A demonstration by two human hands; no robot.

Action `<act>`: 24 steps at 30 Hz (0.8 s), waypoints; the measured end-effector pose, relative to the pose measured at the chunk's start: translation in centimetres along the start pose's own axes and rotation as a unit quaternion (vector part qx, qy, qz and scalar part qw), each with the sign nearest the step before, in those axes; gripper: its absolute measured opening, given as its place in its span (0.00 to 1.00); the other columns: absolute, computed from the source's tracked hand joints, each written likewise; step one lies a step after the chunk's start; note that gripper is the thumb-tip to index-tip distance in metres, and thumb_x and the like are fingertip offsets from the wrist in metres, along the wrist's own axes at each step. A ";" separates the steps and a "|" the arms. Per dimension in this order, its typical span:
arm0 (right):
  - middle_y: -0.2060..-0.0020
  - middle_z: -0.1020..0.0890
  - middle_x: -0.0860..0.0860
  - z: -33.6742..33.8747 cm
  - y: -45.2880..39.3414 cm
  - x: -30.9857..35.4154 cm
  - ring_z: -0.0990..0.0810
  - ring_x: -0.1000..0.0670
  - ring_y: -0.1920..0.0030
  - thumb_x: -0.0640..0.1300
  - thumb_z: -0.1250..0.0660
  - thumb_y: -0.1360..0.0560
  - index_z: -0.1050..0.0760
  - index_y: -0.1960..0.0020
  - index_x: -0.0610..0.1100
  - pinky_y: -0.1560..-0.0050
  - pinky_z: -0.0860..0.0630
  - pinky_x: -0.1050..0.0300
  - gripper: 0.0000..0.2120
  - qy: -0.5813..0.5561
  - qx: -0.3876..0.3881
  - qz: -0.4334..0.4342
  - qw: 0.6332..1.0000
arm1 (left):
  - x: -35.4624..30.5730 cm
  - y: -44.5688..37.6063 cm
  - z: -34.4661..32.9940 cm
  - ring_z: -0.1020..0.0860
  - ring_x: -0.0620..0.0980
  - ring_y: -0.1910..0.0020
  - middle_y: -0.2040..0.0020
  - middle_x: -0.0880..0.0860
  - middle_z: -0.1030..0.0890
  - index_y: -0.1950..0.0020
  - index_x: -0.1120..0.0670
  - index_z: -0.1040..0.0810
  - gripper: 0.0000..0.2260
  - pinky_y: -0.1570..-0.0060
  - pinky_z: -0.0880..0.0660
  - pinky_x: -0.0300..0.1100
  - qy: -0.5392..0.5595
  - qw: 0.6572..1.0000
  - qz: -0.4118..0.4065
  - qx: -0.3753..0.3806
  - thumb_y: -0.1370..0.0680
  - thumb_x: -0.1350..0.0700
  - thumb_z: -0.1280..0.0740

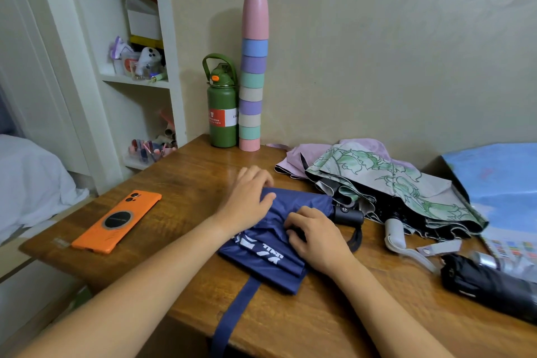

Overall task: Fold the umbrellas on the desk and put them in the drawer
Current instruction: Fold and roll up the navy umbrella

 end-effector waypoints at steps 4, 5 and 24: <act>0.51 0.26 0.56 0.0 0.4 -0.2 0.25 0.49 0.47 0.48 0.40 0.24 0.22 0.48 0.53 0.52 0.23 0.46 0.09 -0.010 0.010 -0.003 1.000 | 0.1 -1.0 -2.7 0.40 0.47 0.25 0.28 0.46 0.32 0.23 0.45 0.32 0.19 0.26 0.46 0.47 -0.024 0.991 -0.002 0.134 0.14 0.46 0.44; 0.51 0.26 0.56 0.0 0.5 -0.3 0.25 0.49 0.47 0.48 0.41 0.25 0.22 0.48 0.54 0.52 0.23 0.46 0.11 -0.009 0.013 -0.007 1.000 | 0.4 -0.8 -3.4 0.40 0.47 0.25 0.28 0.46 0.33 0.21 0.44 0.35 0.21 0.26 0.48 0.46 -0.042 0.988 0.011 0.149 0.14 0.44 0.48; 0.60 0.22 0.46 -1.3 -5.6 -1.8 0.21 0.39 0.58 0.55 0.48 0.19 0.23 0.56 0.45 0.60 0.28 0.47 0.20 0.155 -0.099 -0.066 0.981 | 0.9 1.2 -5.0 0.63 0.52 0.18 0.16 0.53 0.54 0.16 0.51 0.59 0.35 0.21 0.68 0.50 -0.105 0.983 -0.008 0.151 0.15 0.39 0.46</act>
Point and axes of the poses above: each hand's wrist, its own y-axis away from the middle knuckle, its own z-axis out of the back of the hand, x = y × z, the point moved 1 cm from there along -y, towards the middle knuckle
